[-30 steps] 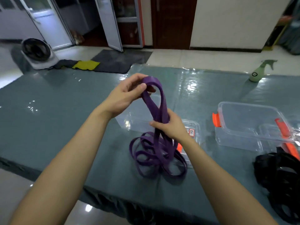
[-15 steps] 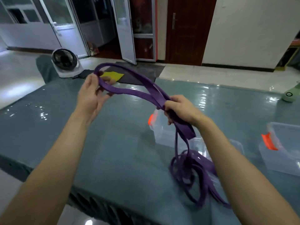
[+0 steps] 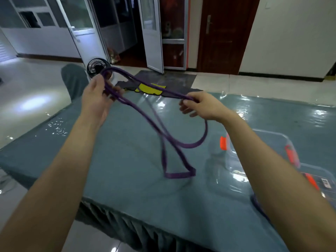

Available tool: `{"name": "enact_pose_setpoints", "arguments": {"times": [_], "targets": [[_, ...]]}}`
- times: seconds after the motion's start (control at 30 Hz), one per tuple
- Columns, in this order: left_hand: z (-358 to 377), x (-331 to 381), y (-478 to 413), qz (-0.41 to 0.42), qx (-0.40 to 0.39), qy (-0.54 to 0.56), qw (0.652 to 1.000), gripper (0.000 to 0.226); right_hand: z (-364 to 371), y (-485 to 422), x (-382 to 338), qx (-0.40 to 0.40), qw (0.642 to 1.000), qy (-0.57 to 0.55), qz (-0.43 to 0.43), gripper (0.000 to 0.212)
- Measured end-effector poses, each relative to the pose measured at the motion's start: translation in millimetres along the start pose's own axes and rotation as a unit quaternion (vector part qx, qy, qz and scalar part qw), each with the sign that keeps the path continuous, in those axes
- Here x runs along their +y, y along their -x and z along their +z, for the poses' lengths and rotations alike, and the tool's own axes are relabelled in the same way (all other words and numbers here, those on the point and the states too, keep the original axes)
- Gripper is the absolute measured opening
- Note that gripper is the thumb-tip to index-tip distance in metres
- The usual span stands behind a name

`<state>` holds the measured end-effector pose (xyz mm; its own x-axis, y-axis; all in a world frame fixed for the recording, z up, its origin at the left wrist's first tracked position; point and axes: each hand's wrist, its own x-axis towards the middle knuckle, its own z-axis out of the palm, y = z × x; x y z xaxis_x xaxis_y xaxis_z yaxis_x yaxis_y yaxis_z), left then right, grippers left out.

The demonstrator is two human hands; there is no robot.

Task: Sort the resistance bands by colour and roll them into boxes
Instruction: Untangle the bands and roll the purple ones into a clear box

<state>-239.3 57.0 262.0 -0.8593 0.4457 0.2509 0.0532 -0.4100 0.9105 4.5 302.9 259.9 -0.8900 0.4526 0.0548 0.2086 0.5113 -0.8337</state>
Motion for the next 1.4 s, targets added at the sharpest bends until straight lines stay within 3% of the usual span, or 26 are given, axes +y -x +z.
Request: {"name": "enact_pose_setpoints", "arguments": {"times": [0.1,0.3,0.73,0.87,1.2,1.27,1.3,1.4], "targets": [[-3.7,1.9,-8.4,0.033,-0.013,-0.114,0.993,0.025,2.9,-6.1,7.4,0.048,0.998,-0.026,-0.003,0.011],[-7.1,-4.4,-20.4,0.068,-0.063,-0.204,0.975,0.03,-0.9,-25.6,30.8,0.14,0.99,-0.035,-0.007,0.012],[-10.6,-110.6,1.6,-0.076,-0.198,-0.331,0.919,0.02,70.2,12.0,162.5,0.056,0.986,0.004,0.156,0.035],[-22.8,-128.6,4.6,-0.103,-0.189,-0.334,0.918,0.022,71.4,19.8,179.7,0.07,0.984,-0.018,0.165,0.041],[-34.8,-142.7,8.9,-0.139,-0.196,-0.322,0.916,0.02,81.6,9.3,207.4,0.084,0.981,0.016,0.171,0.013],[-38.5,-155.5,23.0,-0.175,-0.215,-0.355,0.893,0.021,85.7,14.2,214.8,0.078,0.98,0.036,0.18,0.012],[-42.9,-165.0,32.9,-0.2,-0.239,-0.393,0.865,0.027,88.7,18.9,220.0,0.064,0.979,0.053,0.186,0.014],[-62.4,-193.9,73.9,-0.314,-0.357,-0.496,0.726,0.045,101.6,41.2,243.8,-0.036,0.965,0.156,0.206,0.018]]}}
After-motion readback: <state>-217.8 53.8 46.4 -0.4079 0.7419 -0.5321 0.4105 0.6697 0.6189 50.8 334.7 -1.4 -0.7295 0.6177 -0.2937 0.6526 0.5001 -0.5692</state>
